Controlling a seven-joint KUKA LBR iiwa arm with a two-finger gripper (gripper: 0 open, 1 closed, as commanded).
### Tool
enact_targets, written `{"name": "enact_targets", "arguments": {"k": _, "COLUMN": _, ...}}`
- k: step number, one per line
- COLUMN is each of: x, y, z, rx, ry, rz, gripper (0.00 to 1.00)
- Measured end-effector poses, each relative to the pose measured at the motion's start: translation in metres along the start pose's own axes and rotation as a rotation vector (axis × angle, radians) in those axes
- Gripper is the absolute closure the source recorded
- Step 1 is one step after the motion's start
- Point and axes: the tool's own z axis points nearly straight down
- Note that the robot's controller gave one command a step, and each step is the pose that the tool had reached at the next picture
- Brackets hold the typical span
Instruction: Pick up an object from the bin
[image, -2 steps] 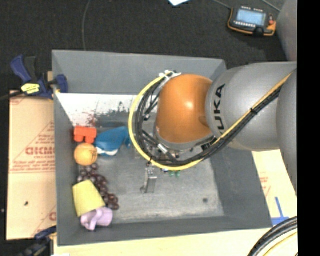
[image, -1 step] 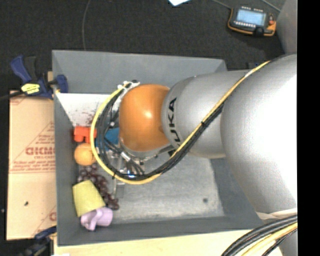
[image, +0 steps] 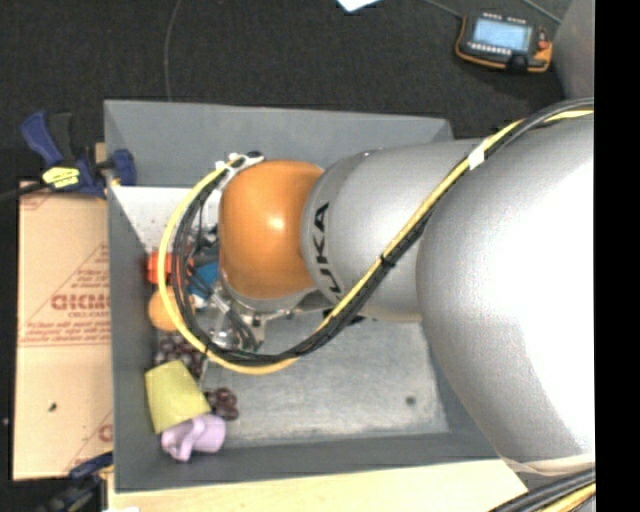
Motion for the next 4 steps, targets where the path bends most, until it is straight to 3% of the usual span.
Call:
{"name": "enact_targets", "arguments": {"k": 1, "x": 0.009, "y": -0.012, "z": 0.021, "rx": -0.002, "ry": 0.006, "rz": -0.062, "gripper": 0.0}}
{"name": "enact_targets", "arguments": {"k": 2, "x": -0.008, "y": -0.017, "z": 0.089, "rx": 0.01, "ry": 0.004, "rz": 0.142, "gripper": 0.0}}
{"name": "enact_targets", "arguments": {"k": 3, "x": -0.007, "y": -0.009, "z": 0.09, "rx": 0.0, "ry": 0.002, "rz": 0.129, "gripper": 1.0}}
{"name": "enact_targets", "arguments": {"k": 4, "x": -0.007, "y": -0.009, "z": 0.09, "rx": 0.0, "ry": 0.002, "rz": 0.13, "gripper": 1.0}}
